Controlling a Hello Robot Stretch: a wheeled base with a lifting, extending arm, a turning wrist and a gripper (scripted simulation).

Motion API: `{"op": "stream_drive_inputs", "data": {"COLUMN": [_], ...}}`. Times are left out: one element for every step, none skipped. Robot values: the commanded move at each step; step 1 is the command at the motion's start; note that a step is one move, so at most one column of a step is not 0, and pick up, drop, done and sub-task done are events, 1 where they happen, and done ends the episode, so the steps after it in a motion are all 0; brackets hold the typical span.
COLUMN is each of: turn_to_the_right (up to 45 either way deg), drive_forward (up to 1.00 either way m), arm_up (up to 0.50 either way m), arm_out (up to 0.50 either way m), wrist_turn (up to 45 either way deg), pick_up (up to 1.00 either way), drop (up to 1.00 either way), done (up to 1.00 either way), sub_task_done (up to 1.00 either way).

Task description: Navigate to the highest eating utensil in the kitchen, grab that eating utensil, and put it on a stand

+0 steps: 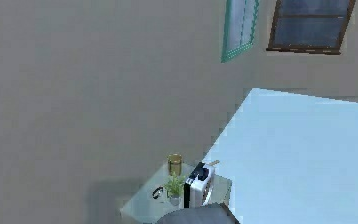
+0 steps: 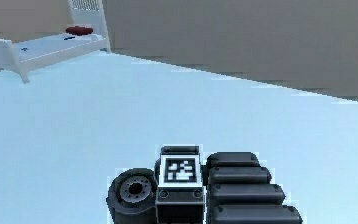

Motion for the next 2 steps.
{"op": "stream_drive_inputs", "data": {"turn_to_the_right": [36.0, -33.0], "drive_forward": [0.00, 0.00], "arm_up": [0.00, 0.00], "arm_out": [0.00, 0.00], "wrist_turn": [0.0, 0.0], "pick_up": [0.00, 0.00], "drop": [0.00, 0.00], "done": [0.00, 0.00], "sub_task_done": [0.00, 0.00]}}
